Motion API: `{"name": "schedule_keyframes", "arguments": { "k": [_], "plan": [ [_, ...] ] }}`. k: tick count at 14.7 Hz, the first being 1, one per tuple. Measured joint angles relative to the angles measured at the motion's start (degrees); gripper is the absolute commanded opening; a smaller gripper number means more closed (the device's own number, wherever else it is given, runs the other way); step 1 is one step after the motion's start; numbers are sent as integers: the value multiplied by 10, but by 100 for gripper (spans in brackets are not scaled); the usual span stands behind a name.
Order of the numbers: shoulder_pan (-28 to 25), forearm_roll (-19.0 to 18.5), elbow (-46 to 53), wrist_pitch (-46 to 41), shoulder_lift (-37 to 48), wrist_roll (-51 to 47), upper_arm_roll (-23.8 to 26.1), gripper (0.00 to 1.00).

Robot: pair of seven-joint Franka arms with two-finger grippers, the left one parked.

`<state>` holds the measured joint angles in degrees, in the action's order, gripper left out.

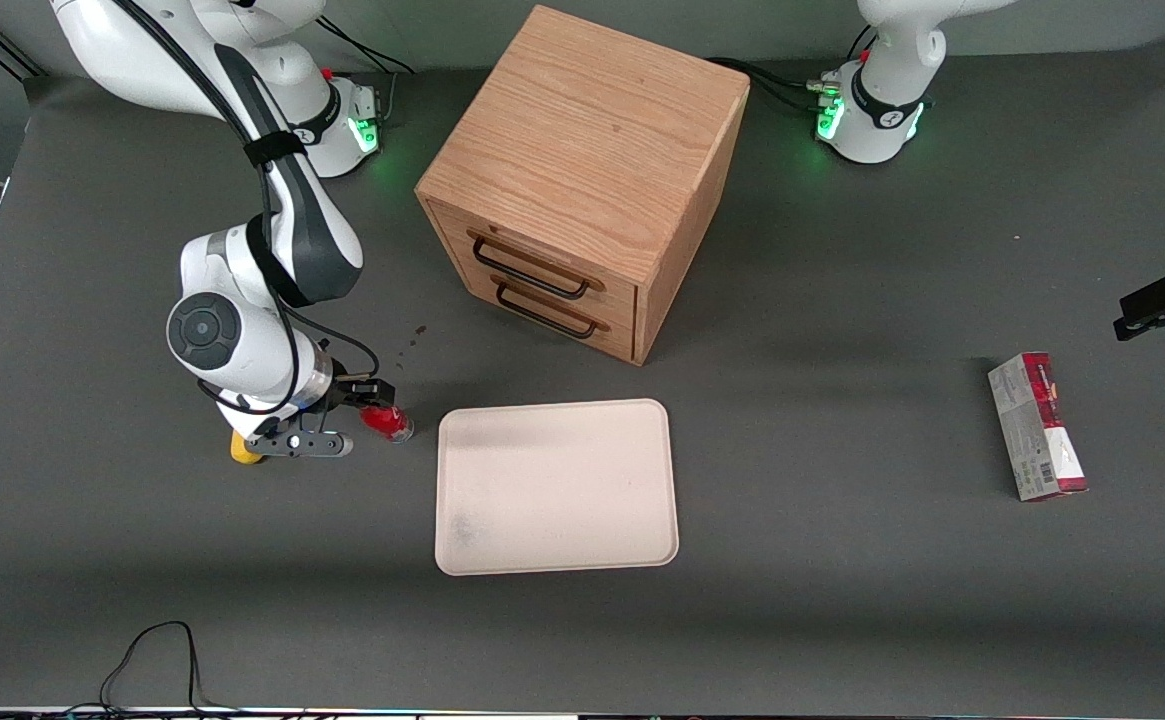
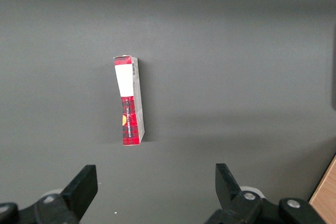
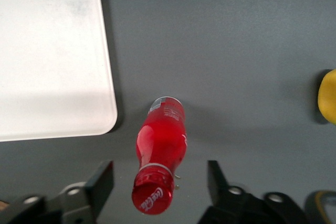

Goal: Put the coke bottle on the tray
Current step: 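Close the right gripper around the bottle's cap end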

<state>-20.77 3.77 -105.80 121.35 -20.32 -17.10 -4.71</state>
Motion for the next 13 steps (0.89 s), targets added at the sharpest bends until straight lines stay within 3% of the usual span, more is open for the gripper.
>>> {"name": "schedule_keyframes", "arguments": {
  "k": [1, 2, 13],
  "plan": [
    [0, 0, 0, 0, 0, 0, 0, 8],
    [0, 0, 0, 0, 0, 0, 0, 2],
    [2, 0, 24, -27, 4, -3, -4, 0]
  ]
}}
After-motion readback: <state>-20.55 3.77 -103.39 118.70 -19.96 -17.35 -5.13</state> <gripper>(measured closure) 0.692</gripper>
